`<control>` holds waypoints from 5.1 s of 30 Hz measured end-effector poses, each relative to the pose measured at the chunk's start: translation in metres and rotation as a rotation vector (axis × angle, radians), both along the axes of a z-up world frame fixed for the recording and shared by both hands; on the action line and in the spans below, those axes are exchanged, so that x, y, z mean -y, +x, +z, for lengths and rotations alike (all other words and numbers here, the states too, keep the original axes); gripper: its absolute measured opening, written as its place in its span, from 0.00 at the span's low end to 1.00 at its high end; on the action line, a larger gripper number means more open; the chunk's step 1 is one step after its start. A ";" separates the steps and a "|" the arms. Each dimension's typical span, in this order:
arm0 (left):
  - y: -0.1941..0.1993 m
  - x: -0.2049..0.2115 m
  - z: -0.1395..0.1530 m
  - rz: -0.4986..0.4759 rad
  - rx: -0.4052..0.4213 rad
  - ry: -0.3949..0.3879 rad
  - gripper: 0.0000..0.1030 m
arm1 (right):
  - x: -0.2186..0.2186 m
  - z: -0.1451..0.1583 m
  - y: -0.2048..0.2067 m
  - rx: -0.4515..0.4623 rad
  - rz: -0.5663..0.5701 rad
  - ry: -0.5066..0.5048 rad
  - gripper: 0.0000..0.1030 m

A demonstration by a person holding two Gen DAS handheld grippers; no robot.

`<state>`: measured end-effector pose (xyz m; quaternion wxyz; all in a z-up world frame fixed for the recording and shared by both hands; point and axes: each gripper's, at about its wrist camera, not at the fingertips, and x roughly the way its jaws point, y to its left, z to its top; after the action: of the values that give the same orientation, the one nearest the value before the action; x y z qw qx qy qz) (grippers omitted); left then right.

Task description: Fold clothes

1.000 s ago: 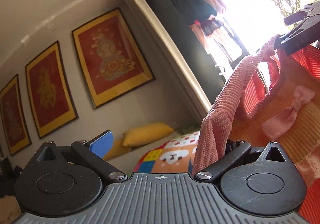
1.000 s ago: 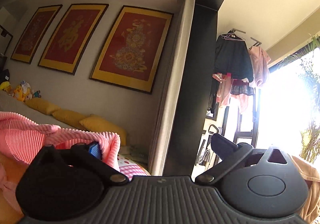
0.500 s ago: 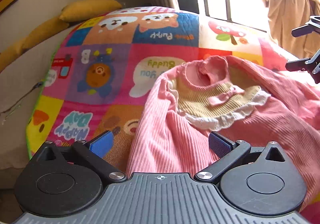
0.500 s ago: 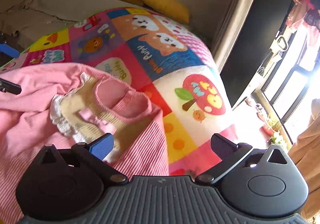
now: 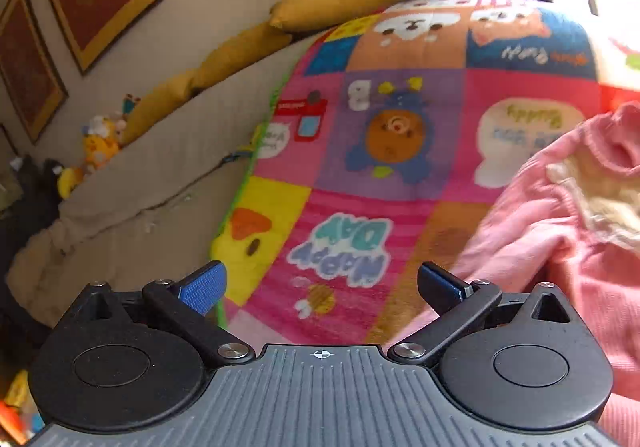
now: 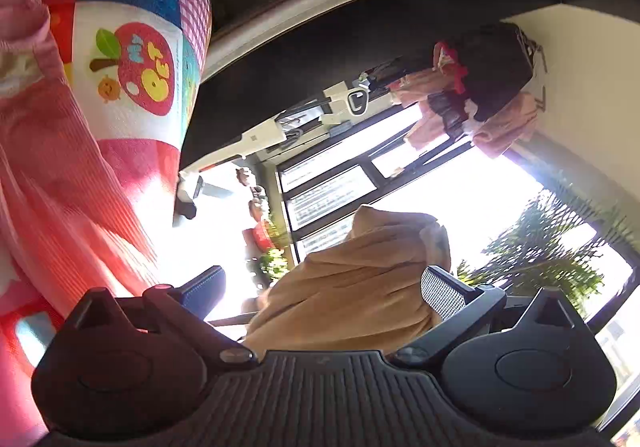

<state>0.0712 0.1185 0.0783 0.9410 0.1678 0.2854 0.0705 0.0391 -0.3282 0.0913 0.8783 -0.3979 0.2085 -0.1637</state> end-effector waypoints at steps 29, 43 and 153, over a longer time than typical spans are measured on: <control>-0.099 0.039 -0.007 -0.086 0.029 0.008 1.00 | -0.060 -0.058 -0.103 -0.220 0.251 0.534 1.00; -0.157 0.140 -0.051 -0.567 -0.133 0.118 1.00 | -0.073 -0.031 -0.100 0.020 0.235 0.620 1.00; -0.142 0.067 -0.013 -0.476 -0.189 -0.741 1.00 | -0.011 -0.057 -0.131 -0.420 0.416 1.233 1.00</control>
<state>-0.0711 0.0511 0.0658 0.8973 -0.1140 0.3296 -0.2706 -0.0922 -0.3172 0.0346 0.8985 0.1201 0.3490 0.2378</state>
